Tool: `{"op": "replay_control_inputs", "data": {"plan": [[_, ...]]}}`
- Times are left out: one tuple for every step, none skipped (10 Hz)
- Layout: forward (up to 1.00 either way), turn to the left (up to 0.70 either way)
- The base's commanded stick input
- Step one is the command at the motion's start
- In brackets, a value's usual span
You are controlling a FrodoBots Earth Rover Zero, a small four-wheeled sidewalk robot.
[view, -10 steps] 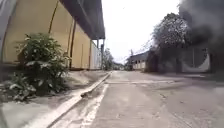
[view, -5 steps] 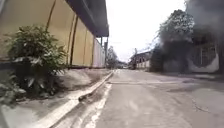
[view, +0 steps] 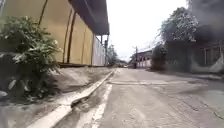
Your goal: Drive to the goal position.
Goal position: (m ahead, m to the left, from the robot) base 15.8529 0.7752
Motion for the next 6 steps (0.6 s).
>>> {"op": "replay_control_inputs", "data": {"plan": [[0.7, 0.0], [0.7, 0.0], [0.7, 0.0], [0.7, 0.0], [0.7, 0.0], [0.7, -0.05]]}}
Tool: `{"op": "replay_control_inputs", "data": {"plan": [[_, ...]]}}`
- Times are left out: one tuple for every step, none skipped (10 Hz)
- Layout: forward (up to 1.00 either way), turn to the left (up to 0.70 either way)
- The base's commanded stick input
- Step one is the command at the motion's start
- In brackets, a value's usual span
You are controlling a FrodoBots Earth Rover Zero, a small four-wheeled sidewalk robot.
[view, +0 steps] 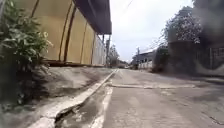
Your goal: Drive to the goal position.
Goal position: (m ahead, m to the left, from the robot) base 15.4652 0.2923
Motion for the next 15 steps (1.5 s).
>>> {"op": "replay_control_inputs", "data": {"plan": [[0.7, -0.15], [0.7, -0.32], [0.7, -0.32], [0.7, -0.35], [0.7, -0.27], [0.7, -0.06], [0.7, 0.0], [0.7, 0.0], [0.7, 0.0], [0.7, 0.0], [0.7, -0.28], [0.7, -0.13], [0.7, -0.04], [0.7, -0.02], [0.7, 0.0]]}}
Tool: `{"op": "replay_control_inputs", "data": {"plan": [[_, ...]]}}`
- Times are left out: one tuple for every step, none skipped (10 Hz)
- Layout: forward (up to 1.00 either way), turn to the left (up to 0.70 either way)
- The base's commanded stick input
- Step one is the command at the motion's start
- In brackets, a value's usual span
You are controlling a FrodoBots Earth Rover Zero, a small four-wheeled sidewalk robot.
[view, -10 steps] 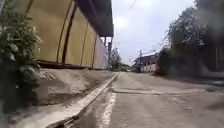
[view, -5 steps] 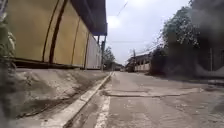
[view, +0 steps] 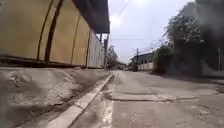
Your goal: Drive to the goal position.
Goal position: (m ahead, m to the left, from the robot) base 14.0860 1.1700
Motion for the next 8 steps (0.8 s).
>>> {"op": "replay_control_inputs", "data": {"plan": [[0.7, 0.0], [0.7, -0.01], [0.7, -0.03], [0.7, -0.18], [0.7, -0.32], [0.7, -0.34], [0.7, -0.3], [0.7, 0.0]]}}
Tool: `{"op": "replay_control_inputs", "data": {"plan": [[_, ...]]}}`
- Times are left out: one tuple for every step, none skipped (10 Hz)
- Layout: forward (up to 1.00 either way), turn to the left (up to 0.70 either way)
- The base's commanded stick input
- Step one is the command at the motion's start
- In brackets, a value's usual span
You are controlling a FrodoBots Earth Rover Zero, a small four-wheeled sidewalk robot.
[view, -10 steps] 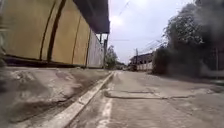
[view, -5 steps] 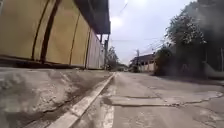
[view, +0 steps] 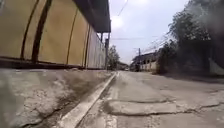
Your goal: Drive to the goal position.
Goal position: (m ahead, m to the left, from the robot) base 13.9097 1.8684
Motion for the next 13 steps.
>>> {"op": "replay_control_inputs", "data": {"plan": [[0.7, 0.0], [0.7, 0.0], [0.7, -0.23], [0.7, -0.28], [0.7, -0.34], [0.7, -0.35], [0.7, -0.35], [0.7, -0.33], [0.7, -0.14], [0.7, -0.27], [0.7, -0.33], [0.7, -0.35], [0.7, -0.35]]}}
